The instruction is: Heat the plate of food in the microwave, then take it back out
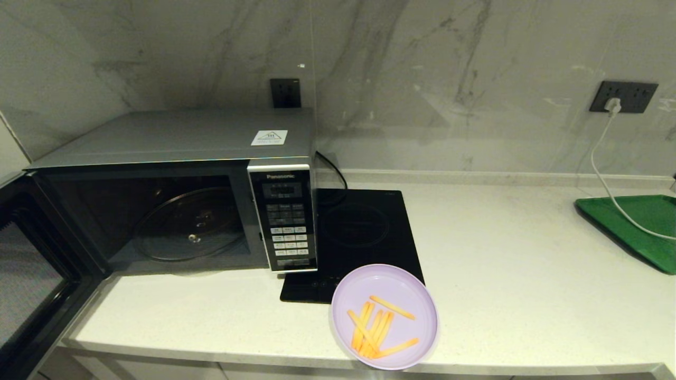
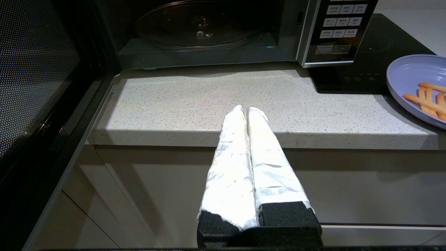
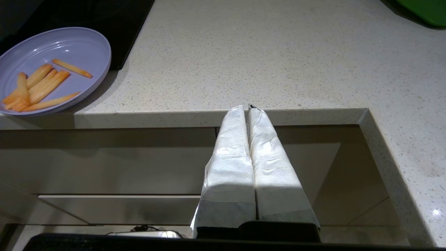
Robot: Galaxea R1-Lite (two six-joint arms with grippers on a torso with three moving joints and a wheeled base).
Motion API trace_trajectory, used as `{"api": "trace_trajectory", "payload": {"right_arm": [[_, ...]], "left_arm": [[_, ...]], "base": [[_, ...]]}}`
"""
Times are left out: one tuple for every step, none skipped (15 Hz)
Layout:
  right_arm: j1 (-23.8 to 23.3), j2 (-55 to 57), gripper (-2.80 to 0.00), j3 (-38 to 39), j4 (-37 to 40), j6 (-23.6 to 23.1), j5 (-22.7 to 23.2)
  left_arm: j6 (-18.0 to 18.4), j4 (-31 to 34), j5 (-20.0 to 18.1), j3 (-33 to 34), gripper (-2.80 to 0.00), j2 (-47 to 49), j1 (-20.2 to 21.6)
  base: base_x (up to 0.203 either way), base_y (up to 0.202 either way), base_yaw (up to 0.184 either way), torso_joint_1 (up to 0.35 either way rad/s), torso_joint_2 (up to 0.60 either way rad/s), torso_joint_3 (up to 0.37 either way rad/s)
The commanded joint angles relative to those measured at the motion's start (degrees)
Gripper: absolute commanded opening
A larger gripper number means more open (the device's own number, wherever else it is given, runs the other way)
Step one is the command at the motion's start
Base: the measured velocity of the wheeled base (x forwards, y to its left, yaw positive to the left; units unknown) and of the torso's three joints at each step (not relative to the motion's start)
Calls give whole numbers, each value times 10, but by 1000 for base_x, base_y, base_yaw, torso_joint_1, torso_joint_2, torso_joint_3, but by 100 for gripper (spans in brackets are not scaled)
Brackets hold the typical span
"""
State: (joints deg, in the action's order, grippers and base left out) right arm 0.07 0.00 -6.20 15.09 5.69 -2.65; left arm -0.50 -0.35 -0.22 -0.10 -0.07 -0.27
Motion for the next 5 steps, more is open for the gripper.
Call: {"api": "trace_trajectory", "payload": {"right_arm": [[0,2,-280,0,2,0,-2],[0,5,-280,0,2,0,-2],[0,1,-280,0,-1,1,1],[0,0,-280,0,-1,1,1],[0,0,-280,0,-2,1,1]], "left_arm": [[0,0,0,0,-280,0,0],[0,0,0,0,-280,0,0],[0,0,0,0,-280,0,0],[0,-1,0,0,-280,0,0],[0,-1,0,0,-280,0,0]], "base": [[0,0,0,0,0,0],[0,0,0,0,0,0],[0,0,0,0,0,0],[0,0,0,0,0,0],[0,0,0,0,0,0]]}}
